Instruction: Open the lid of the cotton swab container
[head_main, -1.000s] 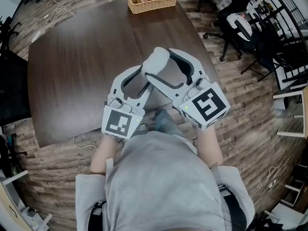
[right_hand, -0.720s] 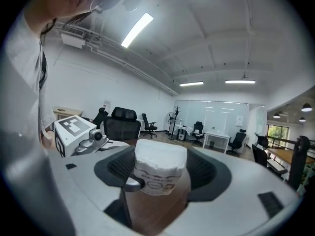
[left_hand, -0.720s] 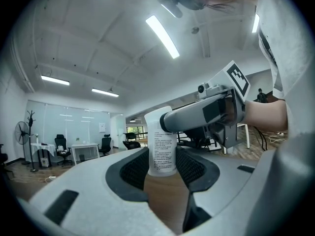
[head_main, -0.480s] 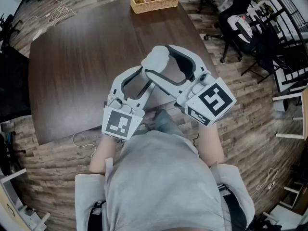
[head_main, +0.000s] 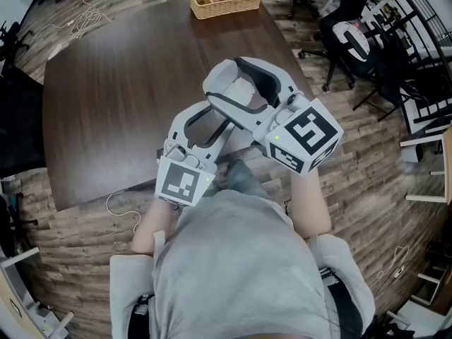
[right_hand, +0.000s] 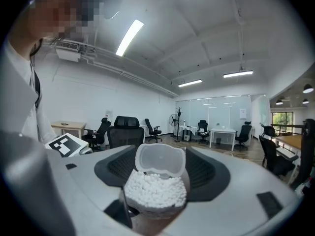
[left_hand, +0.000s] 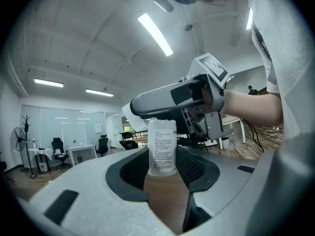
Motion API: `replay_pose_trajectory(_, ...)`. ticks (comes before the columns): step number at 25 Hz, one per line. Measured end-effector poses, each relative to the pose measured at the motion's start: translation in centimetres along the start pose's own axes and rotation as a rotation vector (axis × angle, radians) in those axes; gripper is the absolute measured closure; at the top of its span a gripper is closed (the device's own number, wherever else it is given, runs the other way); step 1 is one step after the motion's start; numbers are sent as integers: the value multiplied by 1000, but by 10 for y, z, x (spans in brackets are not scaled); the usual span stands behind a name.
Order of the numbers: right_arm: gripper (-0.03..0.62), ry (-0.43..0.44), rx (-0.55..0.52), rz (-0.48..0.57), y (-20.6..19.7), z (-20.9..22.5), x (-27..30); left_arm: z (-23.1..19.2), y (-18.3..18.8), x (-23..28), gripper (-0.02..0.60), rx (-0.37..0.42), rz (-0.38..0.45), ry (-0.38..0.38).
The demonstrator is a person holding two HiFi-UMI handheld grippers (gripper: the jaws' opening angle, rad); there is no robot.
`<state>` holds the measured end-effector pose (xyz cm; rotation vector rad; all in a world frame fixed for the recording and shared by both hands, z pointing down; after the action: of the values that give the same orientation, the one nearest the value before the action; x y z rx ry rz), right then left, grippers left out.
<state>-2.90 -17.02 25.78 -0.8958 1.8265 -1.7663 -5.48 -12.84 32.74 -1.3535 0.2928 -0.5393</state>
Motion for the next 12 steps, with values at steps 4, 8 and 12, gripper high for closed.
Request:
replay_pose_trajectory(4,307,2,23,35,2,1,-4,-5,-3,-3,411,-78,27,11)
replay_pose_trajectory(8,307,3,71,78,4,1,-14,-15,-6,-12,411,-156,59,52)
replay_pose_trajectory(12,309,-13,92,104,1,3,-26,-29,-4,-25,411,-176,80,104)
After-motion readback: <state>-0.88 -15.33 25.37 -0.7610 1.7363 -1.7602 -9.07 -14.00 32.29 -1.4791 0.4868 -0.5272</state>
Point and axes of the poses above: the fingertips, and each gripper's own axes: x forward along the fingers, z to its right, y out of its top, the point moved 3 cm from there along -x, backward along the fingers, and after that the axes turned 13 degrees about -y, right-handed, at the moved point
